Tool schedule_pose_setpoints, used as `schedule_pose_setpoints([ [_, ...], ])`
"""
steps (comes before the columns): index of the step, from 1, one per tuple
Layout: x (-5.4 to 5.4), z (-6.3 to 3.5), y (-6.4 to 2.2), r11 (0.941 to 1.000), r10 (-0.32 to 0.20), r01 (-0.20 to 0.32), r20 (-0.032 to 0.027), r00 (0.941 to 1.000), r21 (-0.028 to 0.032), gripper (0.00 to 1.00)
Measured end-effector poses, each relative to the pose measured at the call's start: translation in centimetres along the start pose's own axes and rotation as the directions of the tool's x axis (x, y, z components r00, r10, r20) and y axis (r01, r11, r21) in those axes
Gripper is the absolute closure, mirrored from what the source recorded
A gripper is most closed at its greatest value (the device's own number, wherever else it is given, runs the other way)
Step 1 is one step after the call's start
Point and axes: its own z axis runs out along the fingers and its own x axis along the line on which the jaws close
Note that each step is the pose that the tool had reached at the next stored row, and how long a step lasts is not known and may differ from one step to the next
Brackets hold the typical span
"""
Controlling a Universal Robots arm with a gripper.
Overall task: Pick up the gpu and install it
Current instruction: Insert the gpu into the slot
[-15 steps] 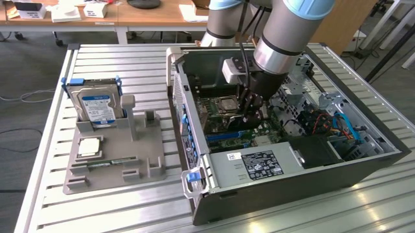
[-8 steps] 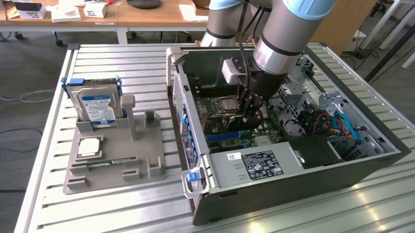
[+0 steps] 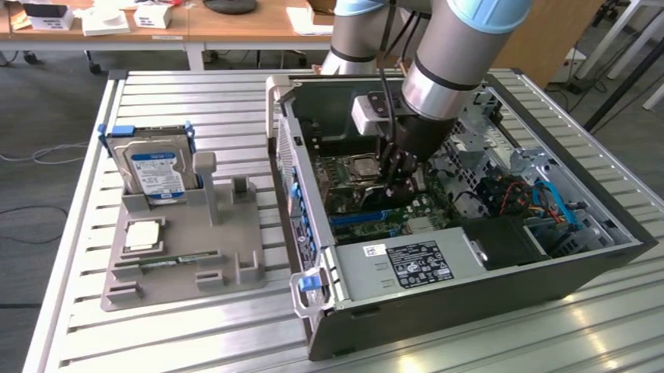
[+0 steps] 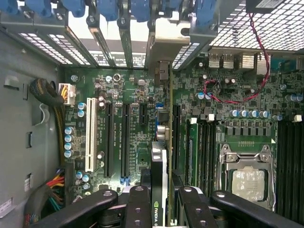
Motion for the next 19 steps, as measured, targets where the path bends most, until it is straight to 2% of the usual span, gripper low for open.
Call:
schedule_pose_setpoints([
  [19,0.0,0.18,0.63,1.0,0.0,0.0,-0.0001,1.0,0.0,0.73],
])
